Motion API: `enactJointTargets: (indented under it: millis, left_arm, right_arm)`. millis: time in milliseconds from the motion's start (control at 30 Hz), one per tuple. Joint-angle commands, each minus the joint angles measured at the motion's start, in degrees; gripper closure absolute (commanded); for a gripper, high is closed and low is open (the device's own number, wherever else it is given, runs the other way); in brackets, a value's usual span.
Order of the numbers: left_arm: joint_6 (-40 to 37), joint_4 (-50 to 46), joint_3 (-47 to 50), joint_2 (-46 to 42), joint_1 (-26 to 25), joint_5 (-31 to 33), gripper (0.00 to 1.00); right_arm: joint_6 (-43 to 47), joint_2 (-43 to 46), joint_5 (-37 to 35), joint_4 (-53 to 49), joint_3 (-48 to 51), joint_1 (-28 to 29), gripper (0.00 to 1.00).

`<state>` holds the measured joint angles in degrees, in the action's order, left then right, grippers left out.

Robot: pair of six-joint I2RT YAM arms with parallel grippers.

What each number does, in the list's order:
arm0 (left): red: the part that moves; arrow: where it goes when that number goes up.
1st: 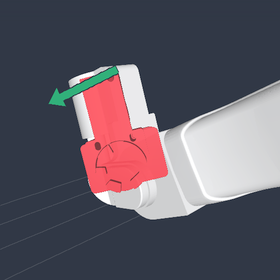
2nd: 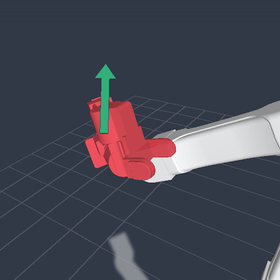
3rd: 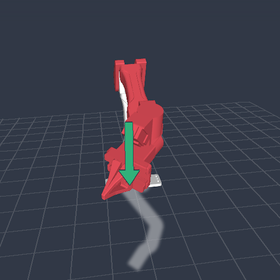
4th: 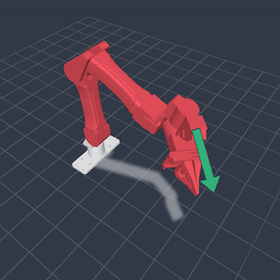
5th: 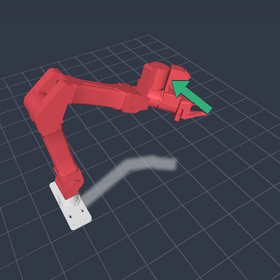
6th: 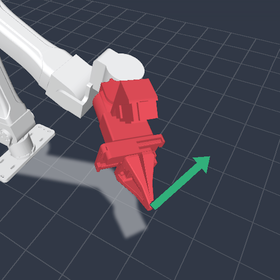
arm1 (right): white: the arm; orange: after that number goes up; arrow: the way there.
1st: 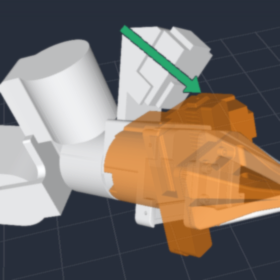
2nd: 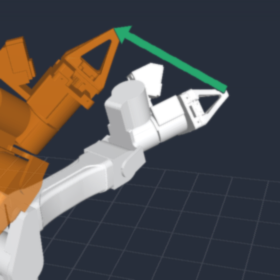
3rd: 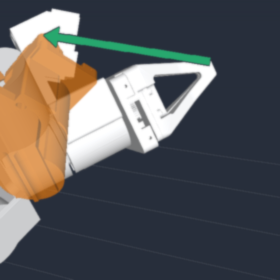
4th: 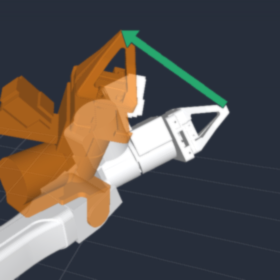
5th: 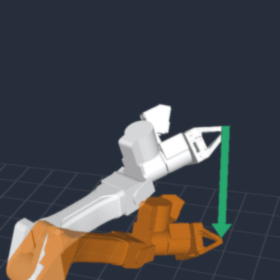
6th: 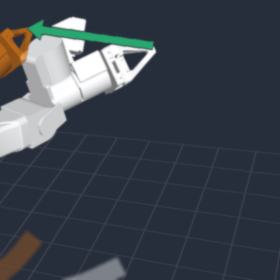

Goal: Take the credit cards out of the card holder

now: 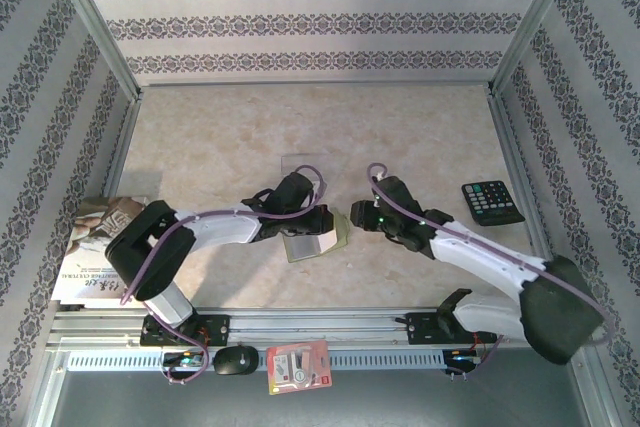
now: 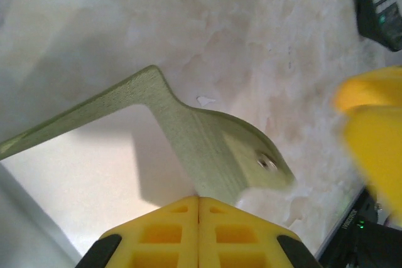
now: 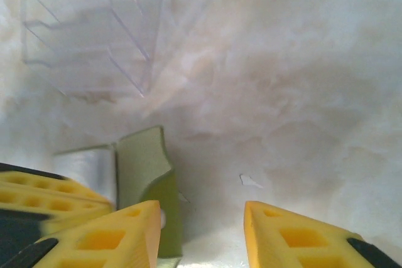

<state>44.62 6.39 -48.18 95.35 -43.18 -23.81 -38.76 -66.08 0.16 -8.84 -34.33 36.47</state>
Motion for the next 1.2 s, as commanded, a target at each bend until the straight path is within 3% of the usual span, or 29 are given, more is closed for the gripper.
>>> enactJointTargets:
  millis: [0,200,333,500,1167]
  left_arm:
    - [0.83,1.87,-2.61,2.83,-1.55,-1.67,0.94]
    - [2.10,3.45,-3.86,7.55,-1.59,-2.61,0.94]
    - [2.67,4.33,-4.21,8.21,-1.56,-2.82,0.94]
    - [1.62,2.99,-4.57,6.28,-1.47,-1.79,0.94]
    - [1.99,3.80,-3.07,4.36,-1.39,-1.60,0.95]
  right_arm:
    - [1.97,4.67,-0.97,-2.25,2.20,-0.26,0.60]
    - [5.86,7.52,11.09,2.57,4.82,0.78,0.75]
    - [8.07,6.47,12.99,3.57,5.06,4.56,0.85]
    - [8.02,3.06,15.60,5.92,5.76,5.26,0.93]
    - [6.24,-13.72,11.96,15.30,6.07,5.67,1.00]
